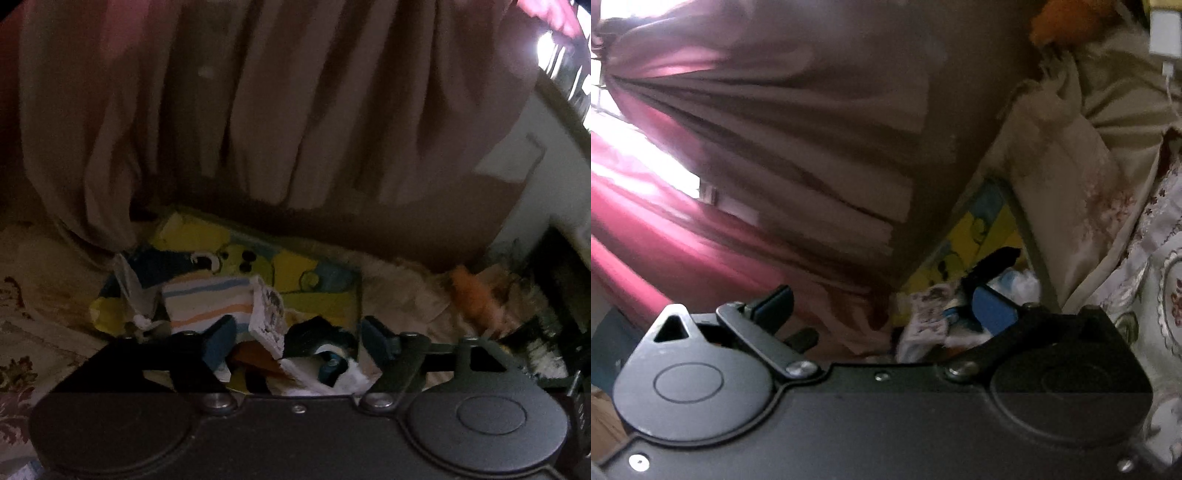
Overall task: Organize soft objects
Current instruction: 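Lower both items into the yellow cartoon tray and open both tools, then withdraw both open tools from the tray back over the bed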
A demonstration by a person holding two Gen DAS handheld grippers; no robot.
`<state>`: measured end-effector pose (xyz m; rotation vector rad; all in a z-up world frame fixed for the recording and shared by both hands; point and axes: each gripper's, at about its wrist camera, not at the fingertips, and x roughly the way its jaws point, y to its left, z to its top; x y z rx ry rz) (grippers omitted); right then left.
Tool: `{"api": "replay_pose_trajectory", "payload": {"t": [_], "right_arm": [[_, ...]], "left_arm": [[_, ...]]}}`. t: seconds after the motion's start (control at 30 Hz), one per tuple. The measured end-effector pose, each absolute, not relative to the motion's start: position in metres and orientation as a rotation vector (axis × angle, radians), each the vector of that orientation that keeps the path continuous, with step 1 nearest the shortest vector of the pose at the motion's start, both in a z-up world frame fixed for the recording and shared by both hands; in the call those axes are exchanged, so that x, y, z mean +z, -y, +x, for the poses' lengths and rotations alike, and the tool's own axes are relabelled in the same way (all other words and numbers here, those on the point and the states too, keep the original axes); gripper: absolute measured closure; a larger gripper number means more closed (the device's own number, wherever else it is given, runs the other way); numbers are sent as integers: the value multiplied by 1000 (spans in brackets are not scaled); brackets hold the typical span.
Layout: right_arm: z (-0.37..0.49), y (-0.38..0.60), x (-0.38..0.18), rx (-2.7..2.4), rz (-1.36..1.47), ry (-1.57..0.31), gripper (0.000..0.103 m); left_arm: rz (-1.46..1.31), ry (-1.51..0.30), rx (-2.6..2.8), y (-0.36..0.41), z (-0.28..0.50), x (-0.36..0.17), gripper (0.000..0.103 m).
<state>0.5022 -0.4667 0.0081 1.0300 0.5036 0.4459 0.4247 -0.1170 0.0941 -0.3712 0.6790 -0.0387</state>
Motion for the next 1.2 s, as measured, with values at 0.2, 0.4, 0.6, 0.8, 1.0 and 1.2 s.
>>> {"api": "replay_pose_trajectory", "payload": {"t": [0.2, 0.4, 0.6, 0.8, 1.0, 1.2], "right_arm": [[444, 455, 50, 418, 913, -480, 0], [380, 437, 87, 361, 774, -471, 0], [316, 404, 107, 313, 610, -463, 0], [256, 363, 114, 282, 460, -464, 0], [203, 326, 119, 259, 322, -443, 0], [168, 286, 104, 231, 217, -479, 0]], "left_arm": [[-348, -586, -73, 100, 361, 125, 14], [-310, -539, -50, 79, 301, 132, 11], [-249, -518, -39, 67, 247, 131, 9], [-187, -492, -34, 54, 192, 124, 6], [-164, -465, -9, 35, 146, 107, 5], [-141, -452, 24, 14, 107, 86, 2]]}}
